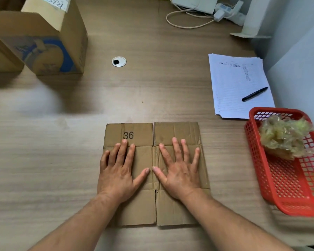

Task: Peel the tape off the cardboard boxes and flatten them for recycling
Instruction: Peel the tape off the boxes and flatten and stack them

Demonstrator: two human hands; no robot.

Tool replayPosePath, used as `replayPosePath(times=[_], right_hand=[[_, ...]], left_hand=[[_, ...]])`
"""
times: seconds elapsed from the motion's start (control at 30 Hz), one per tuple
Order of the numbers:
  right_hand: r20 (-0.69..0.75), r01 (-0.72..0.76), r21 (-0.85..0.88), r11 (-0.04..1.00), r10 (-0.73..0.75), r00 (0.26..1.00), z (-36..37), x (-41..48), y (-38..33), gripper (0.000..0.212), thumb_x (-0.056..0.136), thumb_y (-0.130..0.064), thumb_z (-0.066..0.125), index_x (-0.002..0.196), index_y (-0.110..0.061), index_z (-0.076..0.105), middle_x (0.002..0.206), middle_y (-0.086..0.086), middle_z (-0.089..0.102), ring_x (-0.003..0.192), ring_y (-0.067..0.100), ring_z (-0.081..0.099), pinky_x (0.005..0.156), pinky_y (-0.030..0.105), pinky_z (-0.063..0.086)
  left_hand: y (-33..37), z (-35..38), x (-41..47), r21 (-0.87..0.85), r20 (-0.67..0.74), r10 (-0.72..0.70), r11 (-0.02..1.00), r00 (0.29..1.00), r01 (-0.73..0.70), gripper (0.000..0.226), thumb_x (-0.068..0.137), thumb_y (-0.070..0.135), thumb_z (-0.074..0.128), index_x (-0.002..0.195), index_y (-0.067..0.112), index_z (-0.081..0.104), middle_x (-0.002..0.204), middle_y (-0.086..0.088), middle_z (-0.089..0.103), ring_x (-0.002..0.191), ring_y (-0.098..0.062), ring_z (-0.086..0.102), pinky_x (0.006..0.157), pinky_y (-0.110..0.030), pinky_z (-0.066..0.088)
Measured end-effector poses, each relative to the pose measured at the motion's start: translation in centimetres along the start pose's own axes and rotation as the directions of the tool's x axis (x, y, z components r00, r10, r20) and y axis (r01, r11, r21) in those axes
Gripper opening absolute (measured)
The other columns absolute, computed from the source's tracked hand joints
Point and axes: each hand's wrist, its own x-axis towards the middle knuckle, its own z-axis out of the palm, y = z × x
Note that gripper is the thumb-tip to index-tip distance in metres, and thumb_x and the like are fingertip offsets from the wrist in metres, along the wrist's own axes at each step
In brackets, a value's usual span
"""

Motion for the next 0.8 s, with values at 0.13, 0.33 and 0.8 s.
replayPosePath(times=[0.13, 0.33, 0.8], right_hand=[[0.007, 0.012, -0.005, 1.0, -0.012, 1.0, 0.3, 0.1, 0.2, 0.071, 0.081, -0.07, 0.033, 0.139, -0.032, 0.046, 0.149, 0.013, 0.039, 0.139, 0.035, 0.027, 0.104, 0.068, 0.014], [0.148, 0.007, 0.033, 0.999, -0.012, 0.989, -1.0, 0.4, 0.2, 0.08, 0.077, -0.071, 0.009, 0.15, -0.04, 0.017, 0.161, 0.007, 0.003, 0.146, 0.03, -0.008, 0.109, 0.063, -0.013], [0.301, -0.624, 0.252, 0.74, 0.552, 0.777, -5.5, -6.7, 3.4, 0.082, 0.077, -0.063, 0.061, 0.135, -0.01, 0.037, 0.137, 0.011, 0.043, 0.127, 0.028, 0.041, 0.101, 0.036, 0.037]], left_hand=[[0.0, 0.0, 0.2, 0.009, -0.01, 0.015, 1.0, 1.0, -0.015, 0.09, 0.088, 0.074, 0.011, 0.14, 0.012, 0.05, 0.149, -0.01, 0.042, 0.136, -0.027, 0.035, 0.109, -0.048, 0.024], [0.6, -1.0, 0.2, 0.036, 0.038, -0.05, 0.998, 0.998, 0.049, 0.1, 0.078, 0.081, -0.004, 0.152, 0.021, 0.029, 0.16, -0.004, 0.019, 0.145, -0.019, 0.013, 0.116, -0.042, 0.008], [-1.5, -2.5, -6.8, -0.326, 0.136, -0.525, 0.777, 0.84, 0.538, 0.088, 0.073, 0.066, 0.067, 0.13, 0.004, 0.041, 0.132, -0.018, 0.044, 0.126, -0.036, 0.041, 0.098, -0.042, 0.041]])
